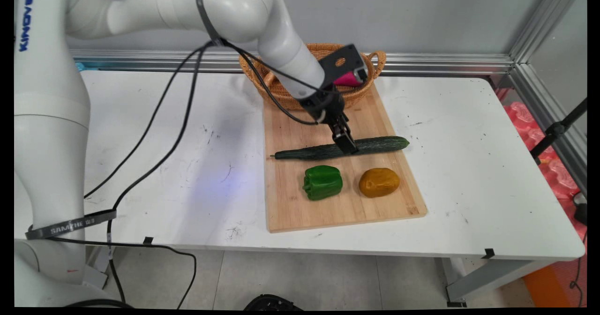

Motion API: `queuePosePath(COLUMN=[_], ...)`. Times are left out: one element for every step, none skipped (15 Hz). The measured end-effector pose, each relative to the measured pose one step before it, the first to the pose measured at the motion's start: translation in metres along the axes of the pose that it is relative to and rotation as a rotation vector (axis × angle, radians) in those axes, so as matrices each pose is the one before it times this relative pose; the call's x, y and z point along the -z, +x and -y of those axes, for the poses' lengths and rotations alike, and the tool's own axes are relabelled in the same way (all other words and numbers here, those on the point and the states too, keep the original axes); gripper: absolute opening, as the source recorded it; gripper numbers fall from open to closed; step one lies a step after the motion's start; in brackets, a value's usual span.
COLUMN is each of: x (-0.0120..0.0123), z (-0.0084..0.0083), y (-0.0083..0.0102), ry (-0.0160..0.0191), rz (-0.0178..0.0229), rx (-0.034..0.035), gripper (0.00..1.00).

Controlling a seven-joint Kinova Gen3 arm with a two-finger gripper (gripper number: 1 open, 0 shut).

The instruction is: Pick up the cucumber from the vegetable basket, then place the picked object on the cutting board

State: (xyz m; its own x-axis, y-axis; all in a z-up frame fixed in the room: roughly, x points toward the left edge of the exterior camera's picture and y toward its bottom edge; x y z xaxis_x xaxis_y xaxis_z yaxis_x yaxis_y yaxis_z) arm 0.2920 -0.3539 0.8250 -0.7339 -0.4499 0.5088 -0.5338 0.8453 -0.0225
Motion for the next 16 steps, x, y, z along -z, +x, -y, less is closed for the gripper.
queuePosePath(x=[-0.00526,-0.00597,-0.00647,-0.00524,-0.00468,-0.00588,-0.00336,-0.00259,-0.00361,-0.00421,-0.00340,-0.00298,-0.00227,-0.00206,-0.00157,-0.00063], z=[-0.00023,-0.00027,-0.00033,-0.00041,-0.00037,-0.00041,-0.00022,-0.00017,-0.00019,-0.00014,-0.00015,-0.00001,-0.00002,-0.00004,0.00002,0.00016], y=[-0.00075,-0.00132,-0.00140,-0.00129,-0.00105,-0.00129,-0.00065,-0.00038,-0.00063,-0.00078,-0.00057,-0.00071,-0.00056,-0.00042,-0.00015,0.00048], ry=[0.00286,0.00339,0.00346,0.00276,0.00251,0.00375,0.00255,0.00176,0.00319,0.00424,0.00337,0.00315,0.00199,0.00207,0.00165,0.00133], rz=[0.00134,0.00214,0.00196,0.00146,0.00052,0.00039,-0.00021,-0.00025,-0.00033,-0.00059,-0.00029,0.00005,-0.00008,0.00013,-0.00039,-0.00128], rx=[-0.00168,-0.00018,-0.00009,0.00025,0.00001,-0.00024,0.00004,-0.00001,0.00008,0.00040,-0.00022,0.00049,0.00042,0.00041,0.00080,0.00038], gripper=[1.00,1.00,1.00,1.00,1.00,1.00,1.00,1.00,1.00,1.00,1.00,0.00,0.00,0.00,0.00,0.00])
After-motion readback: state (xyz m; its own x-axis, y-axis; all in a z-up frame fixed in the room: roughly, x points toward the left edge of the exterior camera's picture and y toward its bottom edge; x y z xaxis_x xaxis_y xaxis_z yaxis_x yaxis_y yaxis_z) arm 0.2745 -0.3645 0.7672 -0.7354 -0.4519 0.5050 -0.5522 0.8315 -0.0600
